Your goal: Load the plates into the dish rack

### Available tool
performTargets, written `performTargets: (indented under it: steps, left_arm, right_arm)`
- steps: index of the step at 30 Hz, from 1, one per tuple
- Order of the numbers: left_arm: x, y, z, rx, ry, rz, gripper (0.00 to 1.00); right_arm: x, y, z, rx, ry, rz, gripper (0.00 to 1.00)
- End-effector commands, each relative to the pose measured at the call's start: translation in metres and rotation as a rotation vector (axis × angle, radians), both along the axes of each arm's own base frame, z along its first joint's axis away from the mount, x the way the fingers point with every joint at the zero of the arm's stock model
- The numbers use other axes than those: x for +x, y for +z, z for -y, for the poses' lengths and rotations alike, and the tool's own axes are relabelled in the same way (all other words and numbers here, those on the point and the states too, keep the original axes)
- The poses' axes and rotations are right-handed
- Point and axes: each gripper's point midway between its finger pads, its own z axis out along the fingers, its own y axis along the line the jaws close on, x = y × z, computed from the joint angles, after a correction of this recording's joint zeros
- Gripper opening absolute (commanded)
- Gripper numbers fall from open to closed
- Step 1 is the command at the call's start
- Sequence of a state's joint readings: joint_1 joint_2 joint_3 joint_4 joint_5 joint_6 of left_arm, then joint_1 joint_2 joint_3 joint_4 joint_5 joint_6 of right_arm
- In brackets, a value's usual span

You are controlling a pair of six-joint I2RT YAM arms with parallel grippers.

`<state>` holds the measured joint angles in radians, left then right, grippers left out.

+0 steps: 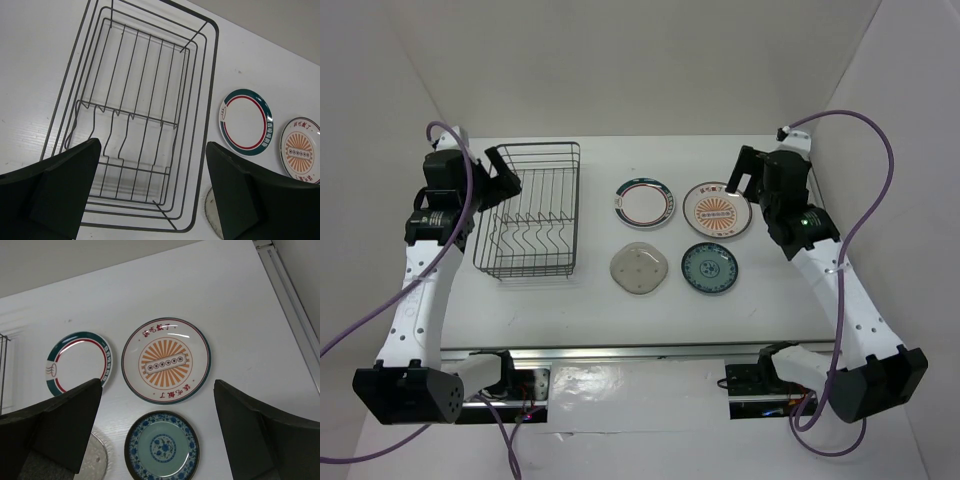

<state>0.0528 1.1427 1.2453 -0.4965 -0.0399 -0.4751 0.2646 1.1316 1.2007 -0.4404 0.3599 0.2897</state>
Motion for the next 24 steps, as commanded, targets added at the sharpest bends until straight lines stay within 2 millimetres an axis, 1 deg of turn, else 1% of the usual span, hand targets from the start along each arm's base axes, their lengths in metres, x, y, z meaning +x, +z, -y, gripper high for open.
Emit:
performTargets:
  steps: [1, 2, 3, 4, 5, 6, 7, 8, 9, 10, 11, 12, 13, 14, 15, 16, 17, 18, 19, 21, 22, 24]
  left_arm:
    - [0.003, 0.011, 0.004, 0.001, -0.016, 0.046, 1.00]
    - [0.004, 0.006, 0.004, 0.000, -0.016, 0.026, 1.00]
    - [0.004, 0.006, 0.004, 0.000, -0.016, 0.026, 1.00]
    - [0.003, 0.006, 0.006, -0.004, -0.025, 0.026, 1.00]
    - [0.005, 0.003, 0.006, -0.004, -0.025, 0.017, 1.00]
    - [0.005, 0.007, 0.010, -0.015, -0.048, 0.026, 1.00]
    - [0.005, 0.007, 0.012, -0.019, -0.056, 0.027, 1.00]
    - [0.007, 0.004, 0.014, -0.024, -0.066, 0.018, 1.00]
    - [0.007, 0.004, 0.015, -0.028, -0.074, 0.018, 1.00]
    - [0.007, 0.004, 0.017, -0.033, -0.082, 0.018, 1.00]
    - [0.006, 0.004, 0.022, -0.037, -0.101, 0.018, 1.00]
    - [0.006, 0.004, 0.022, -0.037, -0.101, 0.018, 1.00]
    - [0.006, 0.005, 0.029, -0.044, -0.127, 0.018, 1.00]
    - [0.007, 0.007, 0.031, -0.047, -0.136, 0.028, 1.00]
    - [0.007, 0.007, 0.031, -0.047, -0.136, 0.028, 1.00]
    - [0.006, 0.007, 0.033, -0.054, -0.150, 0.028, 1.00]
    - [0.007, 0.009, 0.035, -0.050, -0.165, 0.037, 1.00]
    - [0.007, 0.009, 0.035, -0.050, -0.165, 0.038, 1.00]
    - [0.005, 0.005, 0.040, -0.064, -0.191, 0.028, 1.00]
    - [0.004, 0.011, 0.043, -0.062, -0.213, 0.051, 1.00]
    - [0.004, 0.009, 0.045, -0.066, -0.223, 0.052, 1.00]
    - [0.003, 0.015, 0.051, -0.078, -0.254, 0.072, 1.00]
  right_arm:
    - [-0.002, 0.005, 0.008, 0.012, -0.039, 0.034, 1.00]
    - [-0.005, 0.009, 0.009, 0.019, -0.039, 0.059, 1.00]
    - [-0.005, -0.004, 0.011, 0.040, -0.058, 0.041, 1.00]
    - [-0.005, -0.006, 0.015, 0.059, -0.076, 0.051, 1.00]
    - [-0.001, -0.014, 0.024, 0.097, -0.077, 0.034, 1.00]
    - [0.001, -0.034, 0.027, 0.150, -0.068, 0.007, 1.00]
    - [0.005, -0.045, 0.033, 0.193, -0.056, -0.005, 1.00]
    - [0.010, -0.047, 0.028, 0.277, 0.016, 0.019, 1.00]
    - [0.010, -0.054, 0.063, 0.317, -0.055, 0.046, 1.00]
    - [0.005, -0.084, 0.074, 0.373, -0.093, 0.014, 1.00]
    - [0.007, -0.078, 0.085, 0.393, -0.102, 0.077, 1.00]
    - [0.005, -0.087, 0.100, 0.424, -0.119, 0.080, 1.00]
    - [0.004, -0.105, 0.103, 0.465, -0.133, 0.057, 1.00]
    - [0.005, -0.112, 0.106, 0.483, -0.134, 0.053, 1.00]
    - [0.011, -0.120, 0.109, 0.509, -0.113, 0.060, 1.00]
    - [0.013, -0.127, 0.107, 0.554, -0.099, 0.056, 1.00]
    - [0.011, -0.142, 0.103, 0.591, -0.080, 0.034, 1.00]
    - [0.020, -0.143, 0.092, 0.619, 0.010, 0.065, 1.00]
    - [0.018, -0.157, 0.089, 0.647, 0.011, 0.046, 0.98]
    - [0.022, -0.170, 0.085, 0.668, 0.036, 0.041, 0.96]
    - [0.028, -0.179, 0.082, 0.669, 0.048, 0.034, 0.96]
    - [0.028, -0.192, 0.074, 0.688, 0.071, 0.016, 0.96]
